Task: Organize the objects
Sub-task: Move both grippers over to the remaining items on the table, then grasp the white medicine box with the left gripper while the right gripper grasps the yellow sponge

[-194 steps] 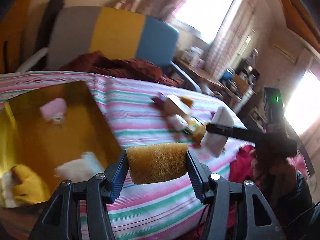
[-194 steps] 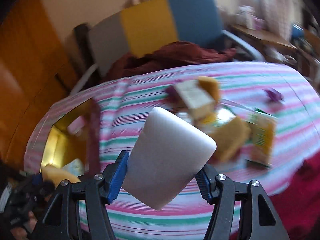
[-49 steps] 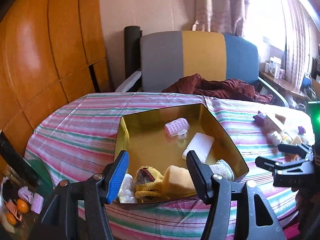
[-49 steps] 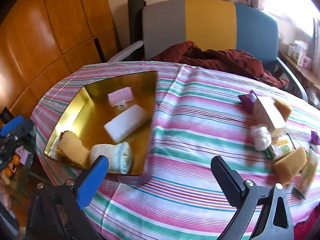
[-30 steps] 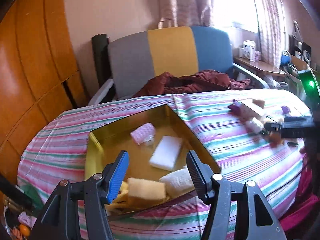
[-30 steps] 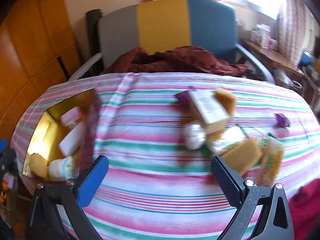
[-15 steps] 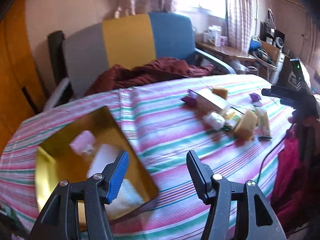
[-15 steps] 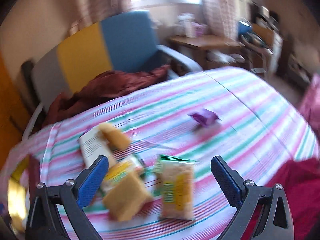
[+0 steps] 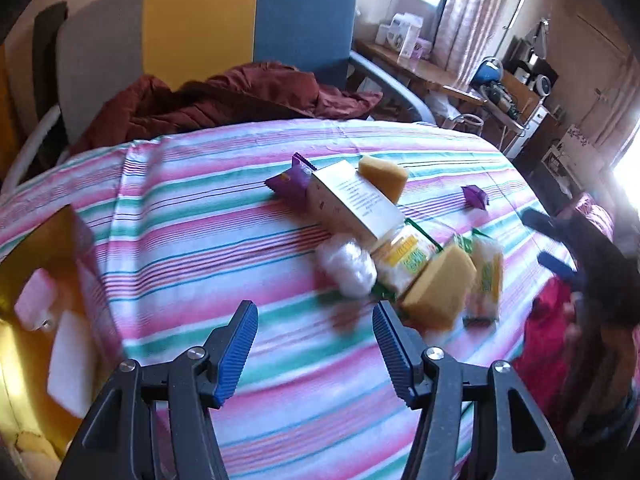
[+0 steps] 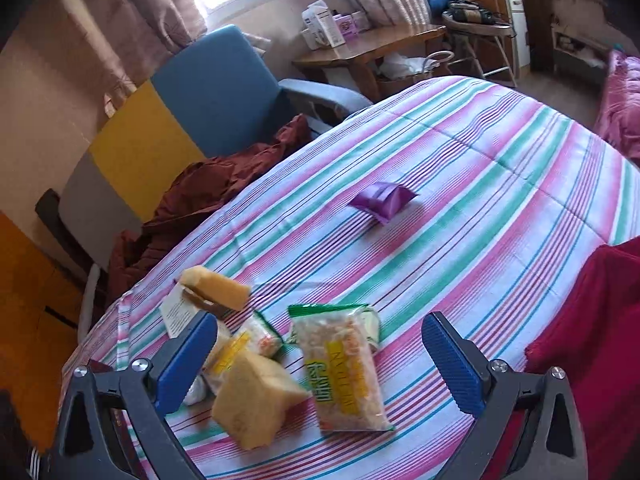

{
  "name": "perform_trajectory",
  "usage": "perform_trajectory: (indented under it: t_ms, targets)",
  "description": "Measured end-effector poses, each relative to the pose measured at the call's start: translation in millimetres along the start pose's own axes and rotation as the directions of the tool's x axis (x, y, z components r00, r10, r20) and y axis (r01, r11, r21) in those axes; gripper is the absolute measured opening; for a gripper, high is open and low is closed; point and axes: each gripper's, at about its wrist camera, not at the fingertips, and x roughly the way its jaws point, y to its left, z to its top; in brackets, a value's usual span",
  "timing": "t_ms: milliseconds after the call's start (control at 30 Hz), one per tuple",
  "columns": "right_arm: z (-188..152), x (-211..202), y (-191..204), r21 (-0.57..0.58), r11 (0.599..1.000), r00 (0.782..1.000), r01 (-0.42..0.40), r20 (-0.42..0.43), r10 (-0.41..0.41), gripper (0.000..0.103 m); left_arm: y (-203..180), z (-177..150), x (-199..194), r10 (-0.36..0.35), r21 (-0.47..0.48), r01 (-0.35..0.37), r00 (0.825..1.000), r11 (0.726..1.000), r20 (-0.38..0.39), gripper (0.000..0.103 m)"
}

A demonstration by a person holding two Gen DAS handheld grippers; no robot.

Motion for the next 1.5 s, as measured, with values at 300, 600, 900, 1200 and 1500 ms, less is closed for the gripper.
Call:
perform_trajectory:
  t_ms: [300,600,900,1200,1500]
  targets:
    - [-2.7,7.0,9.3,-0.038,0.998,0.998,-0.043,-0.039,0.042,0.103,-30.9,61.5,62.1,-0.028,-0.015,0.027,0.998,1.000,-0.058,0.074]
    - [-3.4,12.8,10.2,-0.050,0.997,0.997,-0.056,-0.064,0.053,0.103,-49.1,90.8,125.7,0.011,-0.027,-0.016,0.989,1.000,-0.148,0.078]
    - [-6.3,14.5,17.0,-0.097,0.994,0.997,-0.040,-0.068,0.034,0.103,-28.8,81.8,128.2,-0.074,-0.068,0.065,0.988,0.996,-0.133,0.059]
    - [-6.1,18.6,34.6,-0.155,0.986,0.995,-0.053,-0.096,0.038,0.103,-6.8,57.4,85.0,-0.150,0.006,0.150,0.988,0.989,-0.028,0.052]
    - [39.7,91.2,76.3,-0.227,0.974,0.986,-0.027,-0.169,-0.012,0.098,19.2,57.2,42.5,-0.253,-0.090,0.261,0.963,0.961,0.090,0.052]
